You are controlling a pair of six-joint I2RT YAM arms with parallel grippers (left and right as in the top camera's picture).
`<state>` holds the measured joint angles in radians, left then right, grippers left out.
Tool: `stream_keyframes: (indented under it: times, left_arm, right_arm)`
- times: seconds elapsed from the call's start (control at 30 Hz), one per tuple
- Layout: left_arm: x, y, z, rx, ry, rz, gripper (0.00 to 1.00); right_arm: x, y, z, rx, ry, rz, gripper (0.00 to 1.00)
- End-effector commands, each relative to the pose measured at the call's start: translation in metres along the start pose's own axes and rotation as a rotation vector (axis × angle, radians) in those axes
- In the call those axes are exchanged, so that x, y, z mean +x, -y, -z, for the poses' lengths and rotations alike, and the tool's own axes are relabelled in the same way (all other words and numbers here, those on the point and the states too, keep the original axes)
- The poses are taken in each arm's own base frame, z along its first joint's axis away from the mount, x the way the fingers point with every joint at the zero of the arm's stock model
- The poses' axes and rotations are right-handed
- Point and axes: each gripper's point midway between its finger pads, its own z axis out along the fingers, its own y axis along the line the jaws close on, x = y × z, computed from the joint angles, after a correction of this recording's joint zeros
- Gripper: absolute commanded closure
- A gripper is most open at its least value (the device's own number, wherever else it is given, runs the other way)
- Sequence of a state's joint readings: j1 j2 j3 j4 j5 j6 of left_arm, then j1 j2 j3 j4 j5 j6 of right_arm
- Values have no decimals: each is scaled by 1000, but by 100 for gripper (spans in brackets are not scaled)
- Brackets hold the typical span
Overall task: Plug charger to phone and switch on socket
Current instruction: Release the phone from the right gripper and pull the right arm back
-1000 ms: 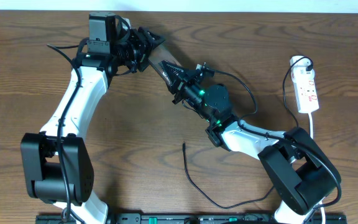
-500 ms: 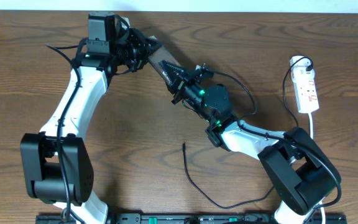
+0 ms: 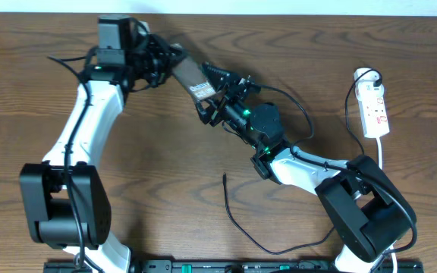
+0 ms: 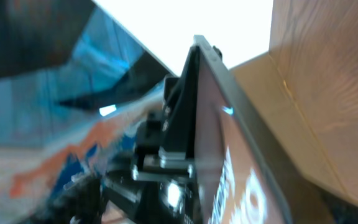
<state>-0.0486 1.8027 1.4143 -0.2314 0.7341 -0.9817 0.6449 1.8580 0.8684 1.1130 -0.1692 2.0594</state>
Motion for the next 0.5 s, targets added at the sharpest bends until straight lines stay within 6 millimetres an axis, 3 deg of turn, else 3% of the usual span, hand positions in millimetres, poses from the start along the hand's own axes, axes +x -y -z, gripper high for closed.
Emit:
stream_keyframes:
  times: [0.0,0.07,0.27,0.47]
  left_arm:
    - [-18,8,25,49,25,-37,93]
    - [-24,8,35,81,7,-75,93]
    - [-15,21,73,293,-139,-329,93]
    - [-21,21,109,423,-164,-425,93]
  right_arm:
    - [-2,-9,-1,-20,2,15,2]
    - [-1,-10,-1,-23,1,33,1]
    - [12,-17,4,-35,-149,481,1]
    - [-2,-13,14,34,-258,574,1]
